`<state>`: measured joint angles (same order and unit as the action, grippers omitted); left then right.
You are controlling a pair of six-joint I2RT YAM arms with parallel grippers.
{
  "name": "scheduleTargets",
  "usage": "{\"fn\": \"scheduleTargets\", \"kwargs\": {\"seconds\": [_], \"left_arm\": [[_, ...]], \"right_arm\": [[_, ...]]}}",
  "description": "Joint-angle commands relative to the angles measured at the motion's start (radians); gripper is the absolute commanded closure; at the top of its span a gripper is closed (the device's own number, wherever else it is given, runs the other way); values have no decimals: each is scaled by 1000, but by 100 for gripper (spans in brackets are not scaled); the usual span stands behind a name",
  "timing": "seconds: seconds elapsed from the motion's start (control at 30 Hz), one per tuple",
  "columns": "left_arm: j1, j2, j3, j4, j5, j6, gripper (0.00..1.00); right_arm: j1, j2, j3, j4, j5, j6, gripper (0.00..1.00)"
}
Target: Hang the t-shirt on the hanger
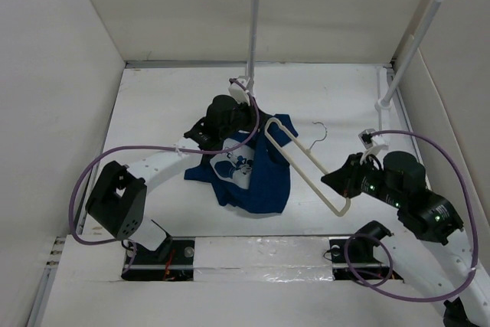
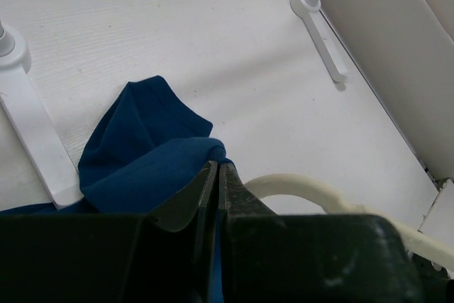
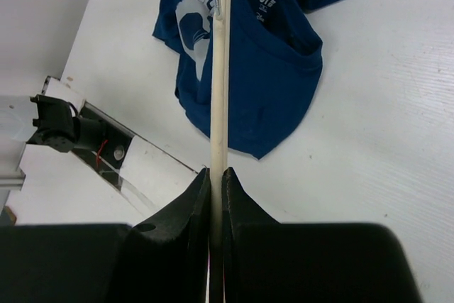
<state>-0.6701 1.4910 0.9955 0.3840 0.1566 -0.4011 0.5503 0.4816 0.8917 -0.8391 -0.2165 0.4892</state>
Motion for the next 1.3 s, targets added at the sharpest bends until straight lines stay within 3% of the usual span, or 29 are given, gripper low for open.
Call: {"fn": "scheduleTargets", "kwargs": {"seconds": [0.0, 0.2, 0.47, 0.57, 0.7, 0.9, 1.07, 1.27], "left_arm": [[-11, -34, 42, 33, 26, -8, 100], [-22, -80, 23, 36, 32, -16, 100], [-43, -162, -4, 33, 44, -42, 100], [-43, -212, -27, 42, 67, -61, 100], [-43, -279, -44, 32, 54, -74, 100], [-43, -374, -41, -19, -73, -73, 100], [-43, -419, -49, -20, -146, -84, 100], [-43, -445, -11, -22, -226, -74, 100]], "right_arm": [[5, 29, -17, 135, -38, -23, 100], [14, 75, -48, 198, -41, -23, 100], [104, 153, -33, 264, 78, -20, 100], [160, 199, -19, 305, 193, -20, 100], [281, 219, -17, 400, 470, -5, 100], [568, 279, 22, 488, 866, 19, 100], [794, 368, 121, 366, 1098, 89, 100], [936, 400, 167, 172, 1204, 289, 100]]}}
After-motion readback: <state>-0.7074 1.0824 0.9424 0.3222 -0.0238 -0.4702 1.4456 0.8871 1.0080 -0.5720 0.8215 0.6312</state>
